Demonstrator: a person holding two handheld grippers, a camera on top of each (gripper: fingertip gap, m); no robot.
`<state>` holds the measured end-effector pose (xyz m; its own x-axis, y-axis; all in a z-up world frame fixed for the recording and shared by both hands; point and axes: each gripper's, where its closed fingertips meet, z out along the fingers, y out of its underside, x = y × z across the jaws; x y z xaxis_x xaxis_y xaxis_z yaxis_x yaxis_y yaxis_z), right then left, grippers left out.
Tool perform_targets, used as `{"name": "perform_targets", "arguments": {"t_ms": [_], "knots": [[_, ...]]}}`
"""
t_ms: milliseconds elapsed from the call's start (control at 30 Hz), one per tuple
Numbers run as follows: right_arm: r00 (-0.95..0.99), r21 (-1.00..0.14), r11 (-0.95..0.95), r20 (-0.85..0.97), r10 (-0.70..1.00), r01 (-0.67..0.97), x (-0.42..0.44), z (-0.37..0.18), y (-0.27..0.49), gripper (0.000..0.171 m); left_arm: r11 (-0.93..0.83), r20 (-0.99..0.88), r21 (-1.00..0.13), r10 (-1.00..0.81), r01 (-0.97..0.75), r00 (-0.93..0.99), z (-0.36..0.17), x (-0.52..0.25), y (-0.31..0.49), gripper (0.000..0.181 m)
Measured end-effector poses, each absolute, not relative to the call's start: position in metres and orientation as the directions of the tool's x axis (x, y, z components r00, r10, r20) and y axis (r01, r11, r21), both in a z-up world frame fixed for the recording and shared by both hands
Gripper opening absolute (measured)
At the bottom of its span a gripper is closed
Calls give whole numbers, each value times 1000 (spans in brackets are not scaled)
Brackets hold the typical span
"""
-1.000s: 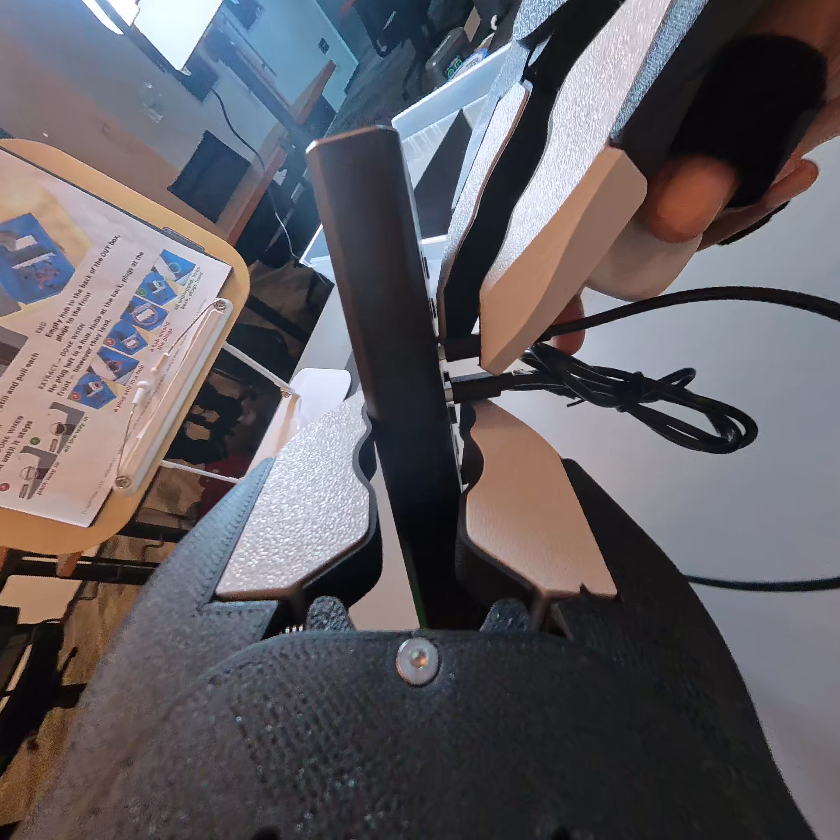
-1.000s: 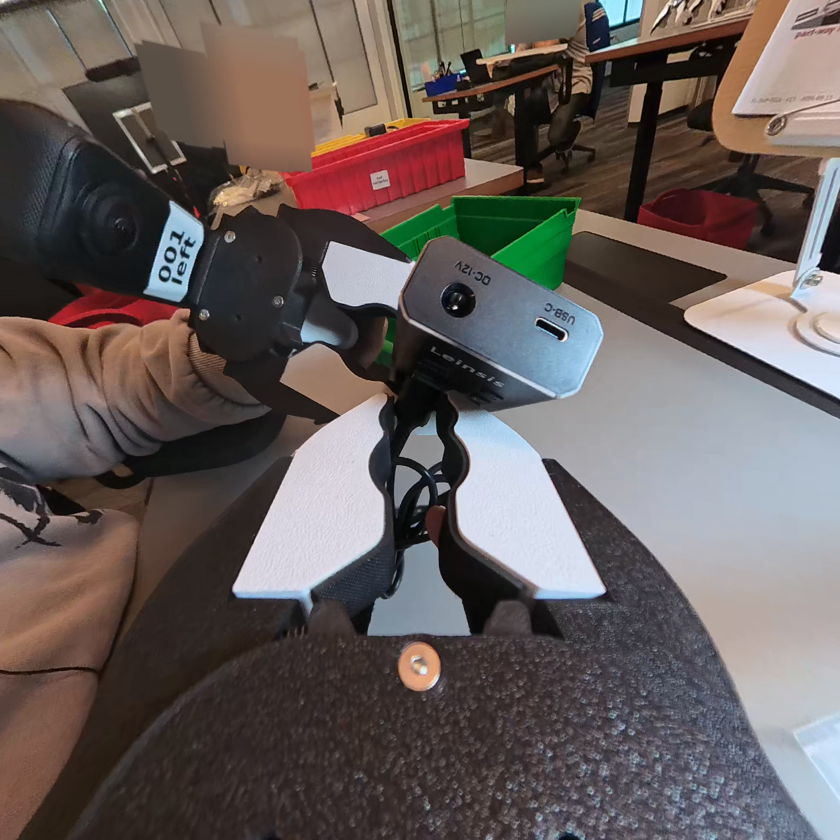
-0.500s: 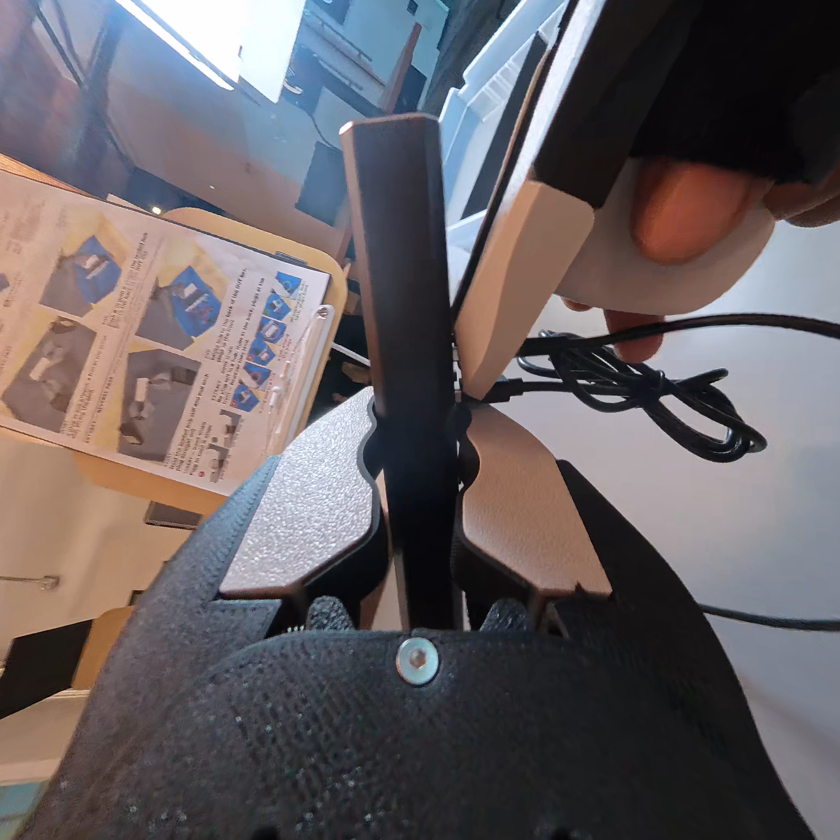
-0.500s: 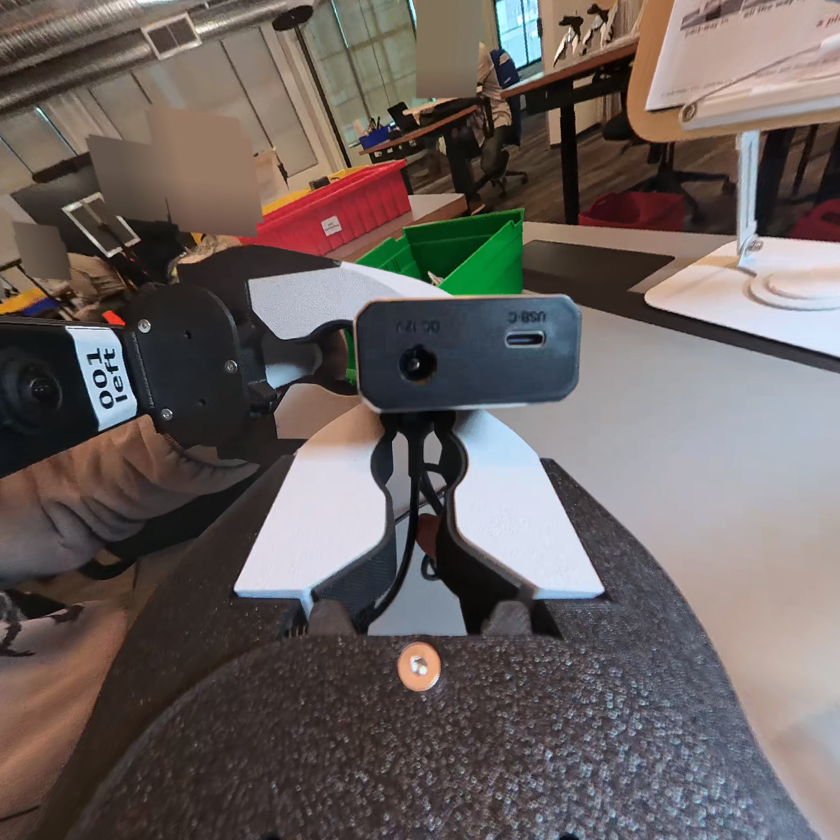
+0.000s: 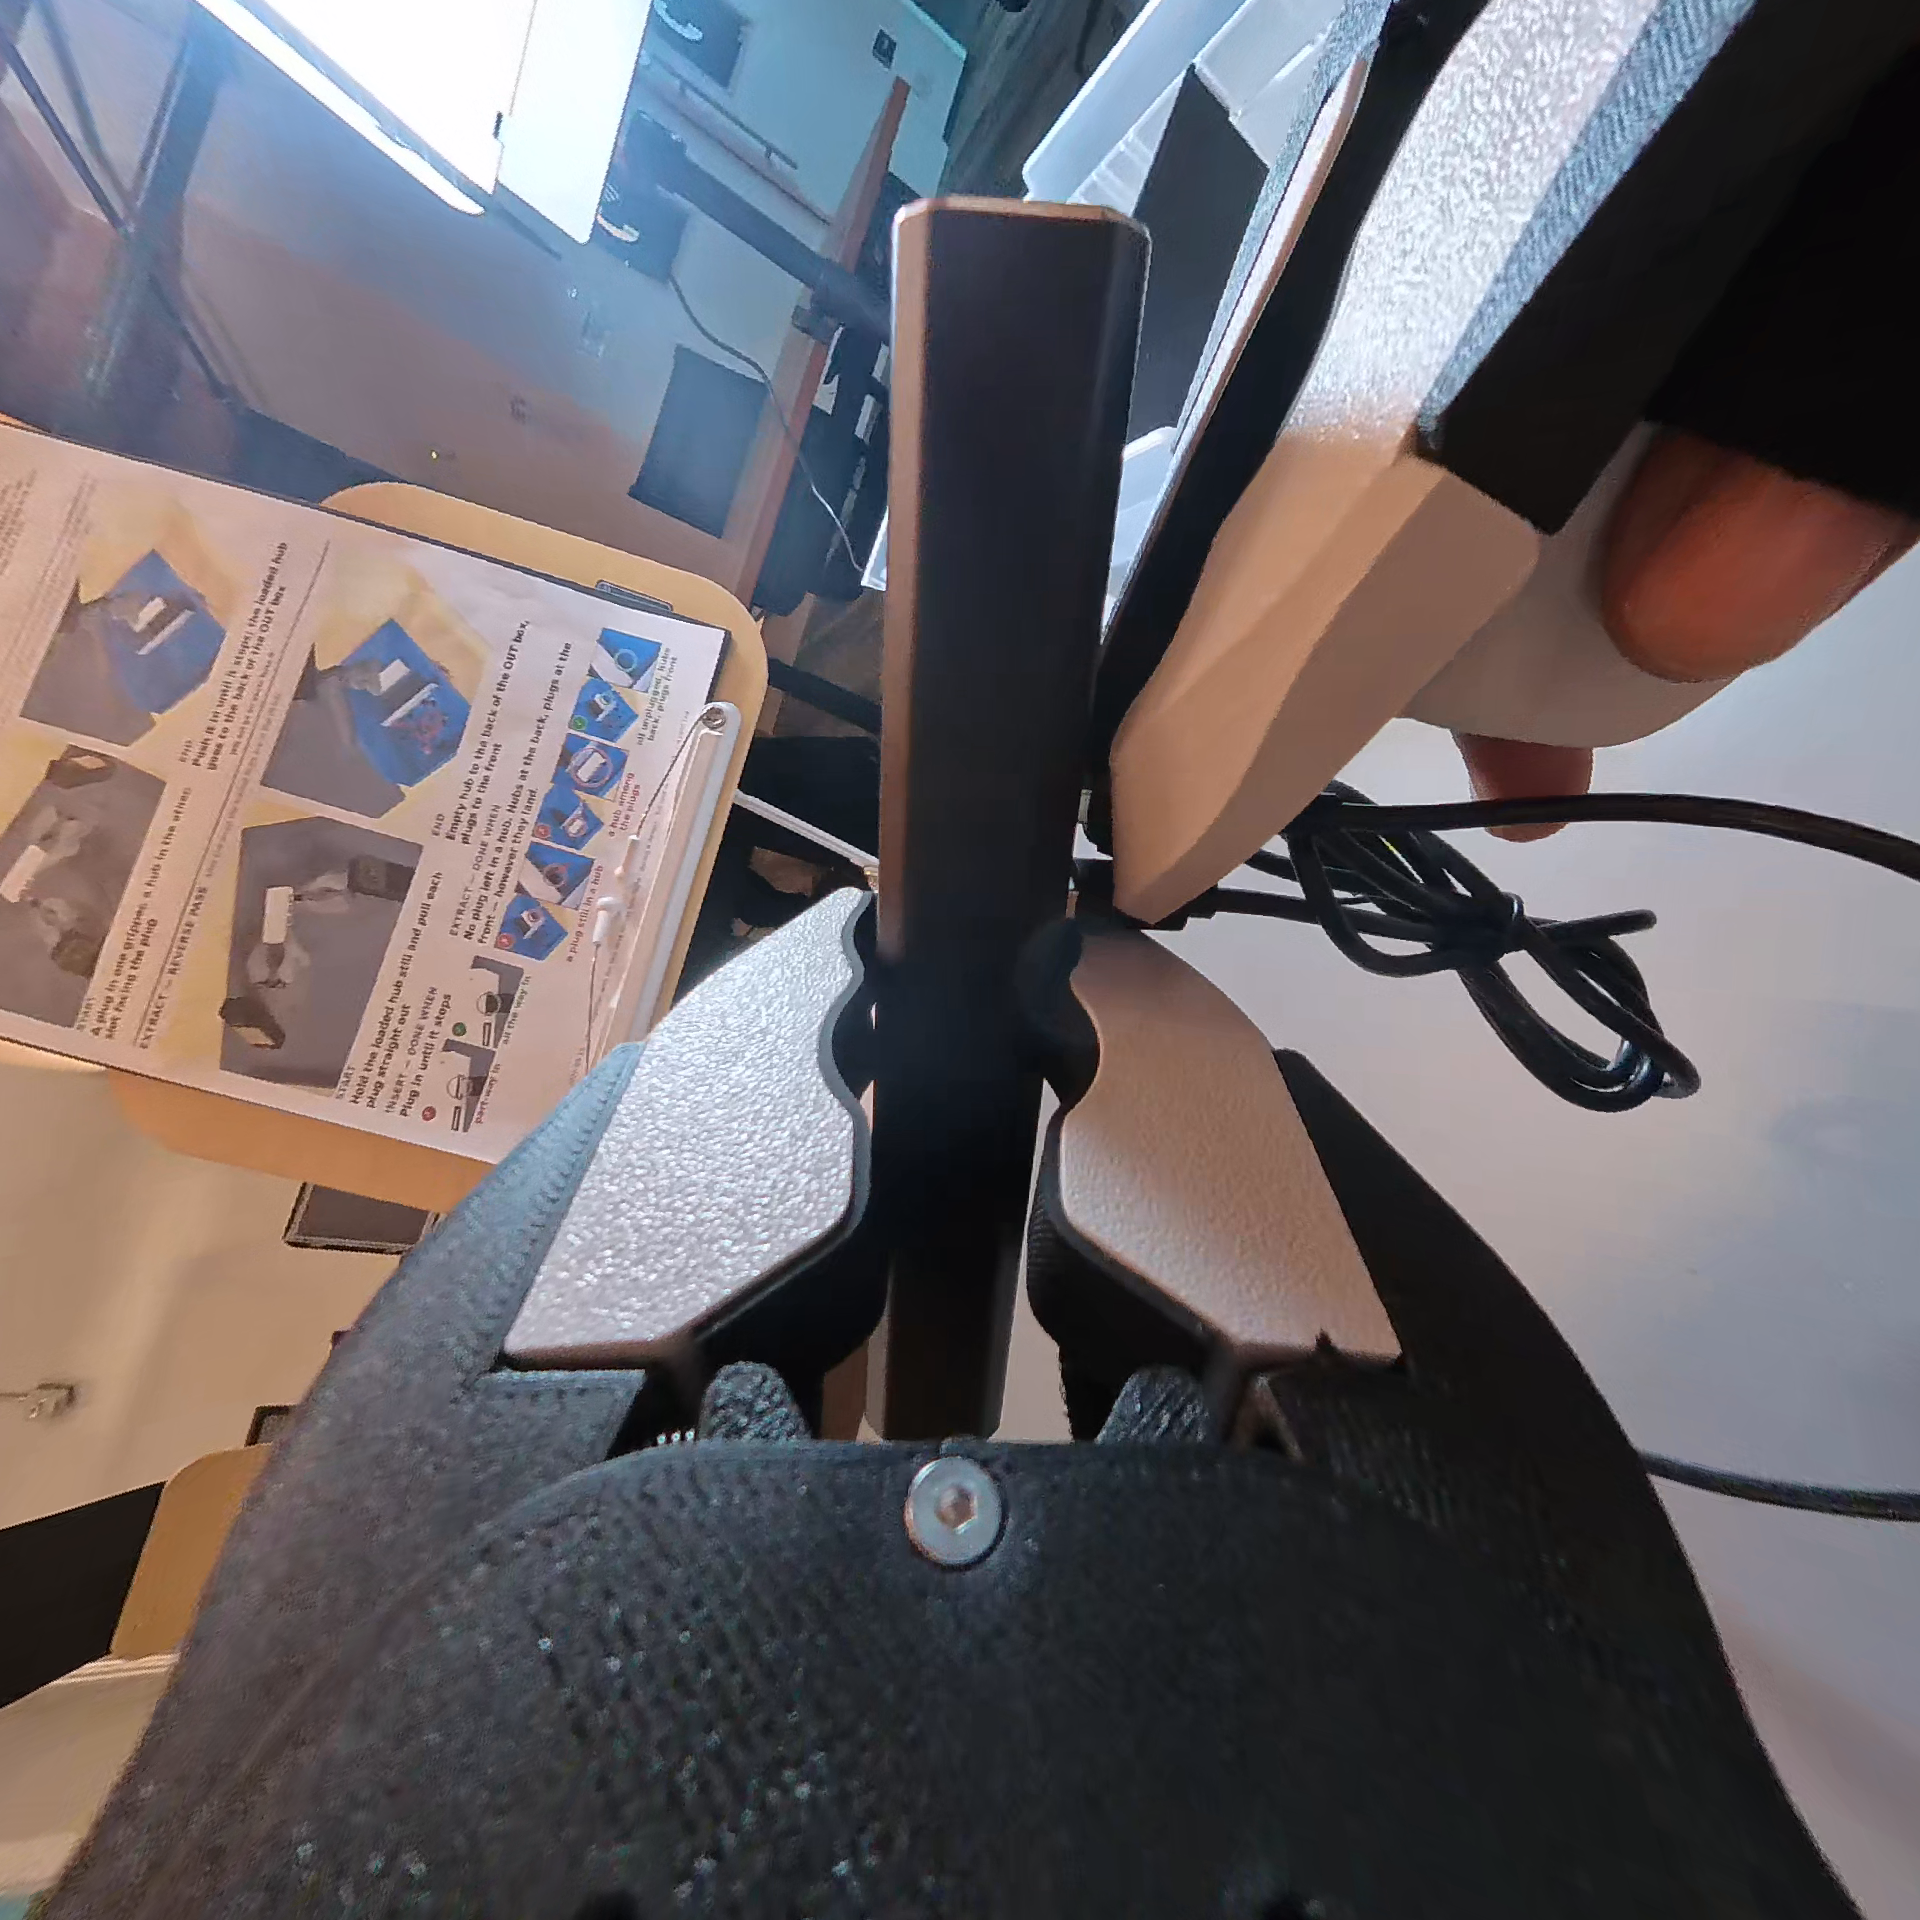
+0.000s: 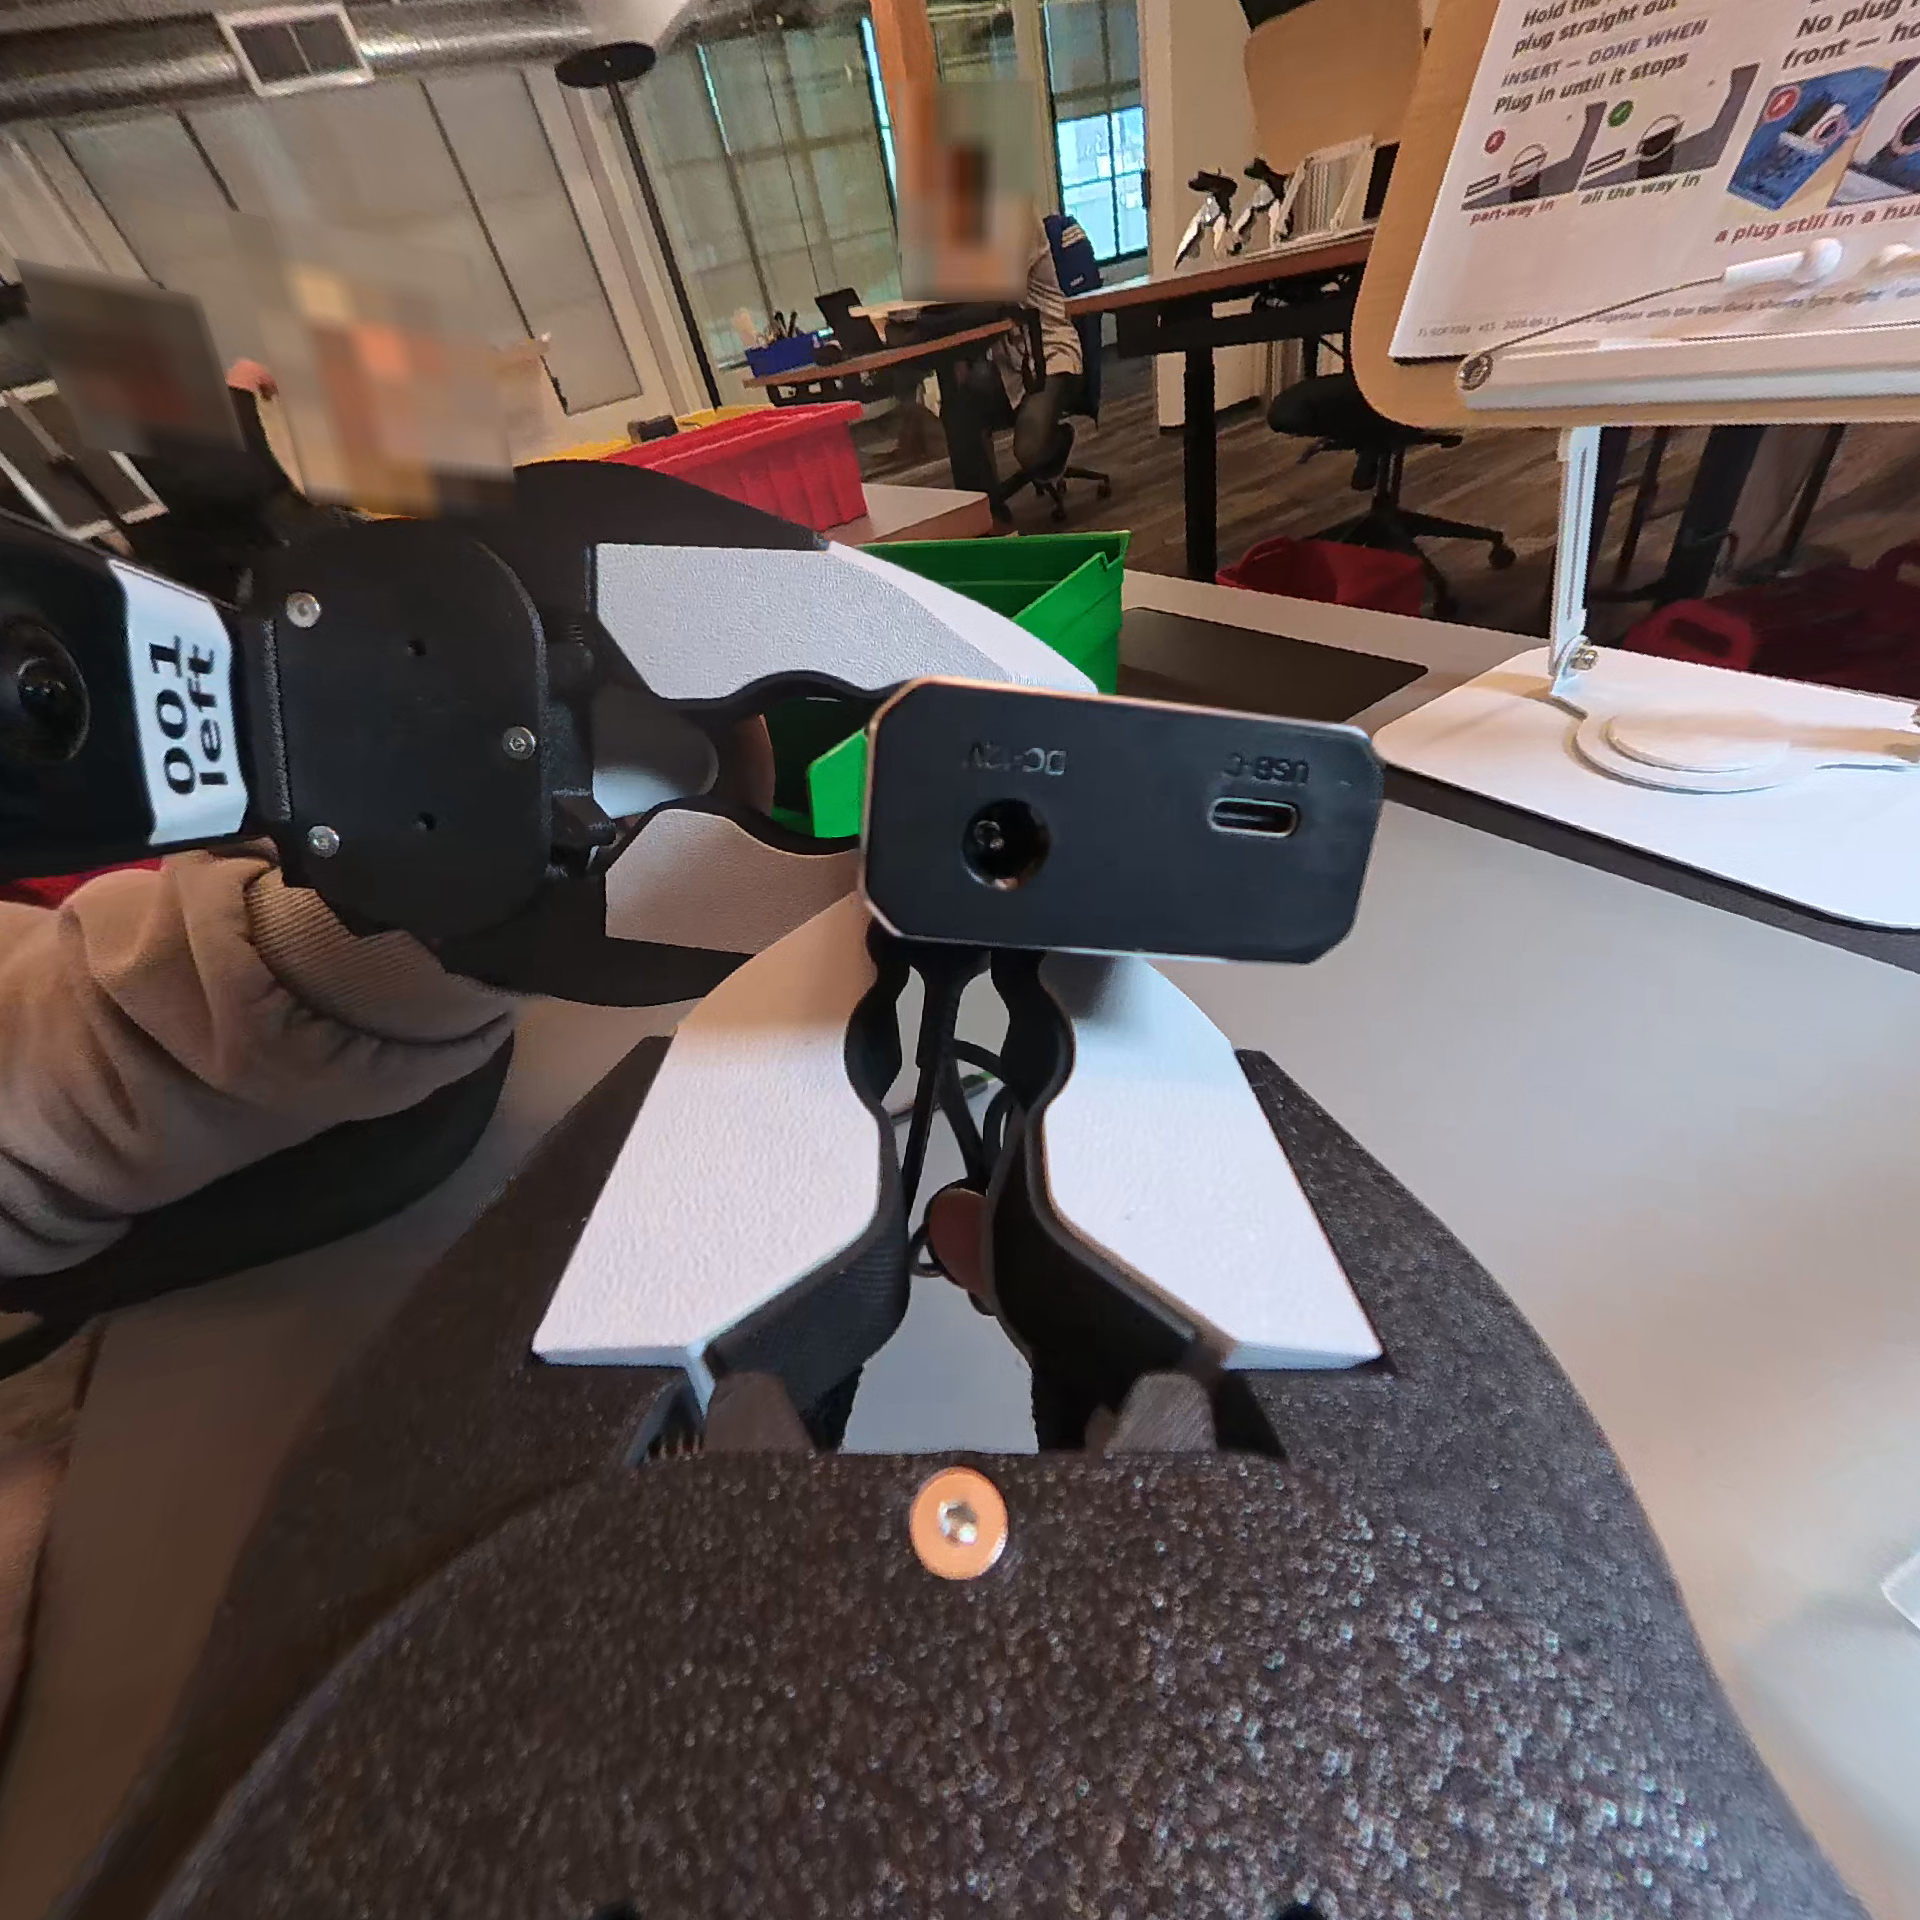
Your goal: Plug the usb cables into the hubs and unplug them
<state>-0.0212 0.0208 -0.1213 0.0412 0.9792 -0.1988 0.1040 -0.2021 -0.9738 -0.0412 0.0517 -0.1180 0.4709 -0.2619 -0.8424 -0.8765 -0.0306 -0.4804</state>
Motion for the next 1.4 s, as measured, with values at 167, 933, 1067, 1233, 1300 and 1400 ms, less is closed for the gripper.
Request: {"name": "perform_targets", "arguments": {"t_ms": [167,933,1067,1233,1300,1400], "knots": [[59,-973,-215,-211,976,86,-19,-123,25,16,-29,-825,-502,-284,-865,488,-120,-39,56,29],[36,-961,-262,-259,965,85,-19,-114,40,19,-63,-744,-613,-290,-788,602,-119,-39,69,29],[44,-962,-256,-253,966,91,-19,-118,43,17,-80,-769,-584,-266,-808,582,-122,-38,70,29],[33,-969,-241,-240,970,55,-24,-115,42,17,-76,-778,-579,-246,-812,578,-116,-42,69,29],[37,-963,-267,-266,963,35,-26,-119,41,17,-75,-773,-584,-255,-808,582,-118,-44,69,29],[9,-924,-289,-297,955,250,-28,-184,14,16,-92,-635,-756,-137,-648,760,-79,-88,72,30]]}}
